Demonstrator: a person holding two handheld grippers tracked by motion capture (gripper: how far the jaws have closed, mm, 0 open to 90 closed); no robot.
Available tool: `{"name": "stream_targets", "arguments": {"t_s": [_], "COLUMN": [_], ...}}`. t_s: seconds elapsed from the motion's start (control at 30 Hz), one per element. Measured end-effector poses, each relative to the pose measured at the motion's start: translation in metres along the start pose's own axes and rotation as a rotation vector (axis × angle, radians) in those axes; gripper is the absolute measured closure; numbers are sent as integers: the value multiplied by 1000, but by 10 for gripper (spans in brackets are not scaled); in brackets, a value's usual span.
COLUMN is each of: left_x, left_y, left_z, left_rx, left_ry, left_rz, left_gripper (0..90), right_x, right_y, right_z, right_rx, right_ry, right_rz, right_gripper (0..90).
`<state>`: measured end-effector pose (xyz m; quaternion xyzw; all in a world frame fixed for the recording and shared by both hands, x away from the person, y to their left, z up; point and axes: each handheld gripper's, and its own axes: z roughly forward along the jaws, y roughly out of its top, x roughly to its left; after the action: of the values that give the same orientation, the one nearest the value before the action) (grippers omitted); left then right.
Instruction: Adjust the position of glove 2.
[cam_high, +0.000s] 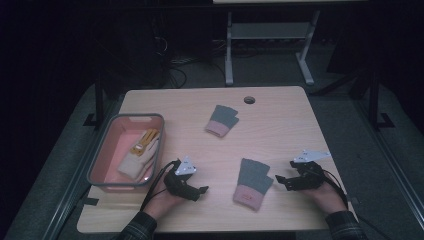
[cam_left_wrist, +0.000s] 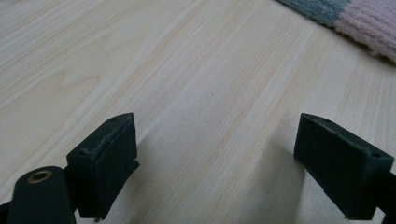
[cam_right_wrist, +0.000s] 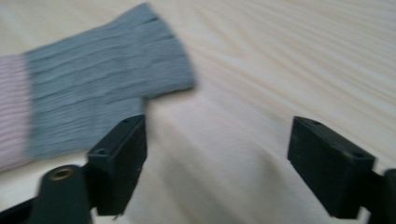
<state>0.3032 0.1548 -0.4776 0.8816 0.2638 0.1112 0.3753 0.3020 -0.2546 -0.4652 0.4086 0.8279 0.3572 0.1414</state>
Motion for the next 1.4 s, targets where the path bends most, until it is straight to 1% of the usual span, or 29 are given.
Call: {"name": "stream_targets", "arguments": {"t_s": [0.07,0.1,0.2,0.3,0.37,0.4,0.47,0.53,0.63,0.67,0.87,0.97,1.0,1.07,1.2,1.33,1.4], "left_x": [0,0,0,-1,-2,-2,-3,-3,-4,-4,2,7,9,15,24,34,37], "left_y": [0,0,1,3,4,4,6,8,12,15,31,39,42,49,63,79,83], "left_z": [0,0,0,0,0,1,2,2,2,2,6,11,13,18,23,29,32], "left_rx": [0,0,4,18,25,19,27,36,46,43,43,57,51,63,57,40,34], "left_ry": [0,0,3,6,5,5,7,11,8,10,30,40,41,47,53,58,63], "left_rz": [0,-1,-5,-9,-10,-12,-15,-9,-19,-27,-39,-34,-39,-42,-54,-60,-56], "left_gripper": [125,125,127,132,132,132,132,132,132,132,132,132,132,133,142,206,236], "right_x": [-3,-4,-5,-6,-6,-5,-5,-6,-6,-6,-5,-5,-5,-5,-5,-5,-5], "right_y": [-3,-4,-8,-8,-9,-10,-10,-11,-11,-11,-11,-11,-11,-11,-11,-11,-11], "right_z": [3,5,9,11,11,11,12,13,13,13,13,13,13,13,13,13,13], "right_rx": [-6,-2,7,3,0,-3,-11,-21,-21,-21,-19,-19,-19,-19,-19,-19,-19], "right_ry": [-16,-30,-49,-49,-38,-39,-39,-39,-40,-40,-40,-40,-40,-40,-40,-40,-41], "right_rz": [2,1,-6,-1,7,13,9,8,8,9,12,12,12,13,12,13,12], "right_gripper": [150,144,138,136,135,135,135,127,124,124,123,123,123,123,123,123,123]}}
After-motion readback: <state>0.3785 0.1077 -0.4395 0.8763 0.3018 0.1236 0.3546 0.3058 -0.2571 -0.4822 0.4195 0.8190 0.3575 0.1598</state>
